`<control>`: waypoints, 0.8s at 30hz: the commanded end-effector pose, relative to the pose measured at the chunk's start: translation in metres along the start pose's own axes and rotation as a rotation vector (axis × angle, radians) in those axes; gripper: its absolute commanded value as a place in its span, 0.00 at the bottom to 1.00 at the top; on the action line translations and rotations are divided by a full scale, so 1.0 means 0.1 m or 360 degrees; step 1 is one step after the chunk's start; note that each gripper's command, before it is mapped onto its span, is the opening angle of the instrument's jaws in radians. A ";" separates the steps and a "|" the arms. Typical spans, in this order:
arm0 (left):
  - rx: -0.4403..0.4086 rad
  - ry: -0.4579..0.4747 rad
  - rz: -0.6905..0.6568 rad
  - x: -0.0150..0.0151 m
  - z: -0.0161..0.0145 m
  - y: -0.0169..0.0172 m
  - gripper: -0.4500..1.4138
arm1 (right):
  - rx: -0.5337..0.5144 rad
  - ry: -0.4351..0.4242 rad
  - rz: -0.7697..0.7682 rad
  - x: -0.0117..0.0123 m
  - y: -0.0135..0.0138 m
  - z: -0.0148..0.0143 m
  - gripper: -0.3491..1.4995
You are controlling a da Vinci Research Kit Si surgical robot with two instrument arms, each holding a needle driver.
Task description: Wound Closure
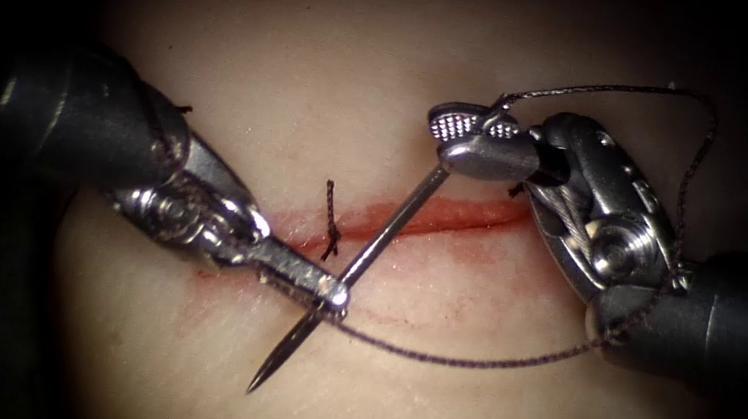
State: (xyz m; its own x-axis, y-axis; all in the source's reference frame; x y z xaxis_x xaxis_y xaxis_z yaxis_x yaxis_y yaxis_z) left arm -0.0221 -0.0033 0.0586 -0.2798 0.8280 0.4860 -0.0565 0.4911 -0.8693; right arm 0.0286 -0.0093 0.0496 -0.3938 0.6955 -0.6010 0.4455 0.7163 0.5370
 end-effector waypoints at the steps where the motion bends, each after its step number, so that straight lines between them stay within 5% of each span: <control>1: 0.0001 -0.0008 0.0001 0.002 0.005 -0.005 0.41 | -0.0001 0.0002 -0.0002 -0.004 0.006 0.006 0.00; 3: 0.0012 -0.0020 0.0000 0.001 0.006 -0.005 0.33 | -0.0010 0.0004 -0.0002 -0.004 0.006 0.006 0.00; 6: 0.0117 -0.0020 -0.0015 0.000 0.010 -0.004 0.00 | -0.0121 0.0015 -0.0001 -0.004 0.005 0.006 0.00; 9: 0.0210 0.0023 0.0007 0.005 0.013 -0.001 0.00 | -0.0244 -0.0024 -0.0039 -0.003 0.001 0.010 0.00; 10: 0.0206 0.0061 0.0009 0.007 0.013 -0.001 0.00 | -0.0419 -0.0031 -0.0101 -0.002 -0.001 0.012 0.22; 11: 0.0200 0.0116 0.0012 0.009 0.012 -0.001 0.00 | -0.0561 -0.0035 -0.0151 0.000 -0.003 0.014 0.55; 12: 0.0197 0.0190 0.0017 0.011 0.011 -0.002 0.00 | -0.0716 -0.0038 -0.0180 0.002 -0.004 0.017 0.69; 14: 0.0192 0.0228 0.0018 0.011 0.009 -0.002 0.00 | -0.0953 -0.0082 -0.0229 0.009 -0.008 0.023 0.79; 19: 0.0169 0.0390 0.0018 0.013 0.004 -0.001 0.20 | -0.1324 -0.0127 -0.0247 0.034 -0.022 0.030 0.79; 24: 0.0152 0.0519 0.0162 0.019 -0.003 0.002 0.19 | -0.1549 -0.0211 0.0035 0.037 -0.040 0.017 0.61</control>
State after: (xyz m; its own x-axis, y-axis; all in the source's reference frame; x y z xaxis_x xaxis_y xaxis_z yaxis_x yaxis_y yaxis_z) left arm -0.0218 -0.0015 0.0588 0.0258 0.9283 0.3710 -0.1363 0.3709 -0.9186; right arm 0.0258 -0.0098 0.0443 -0.2695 0.7602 -0.5911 -0.4353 0.4514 0.7790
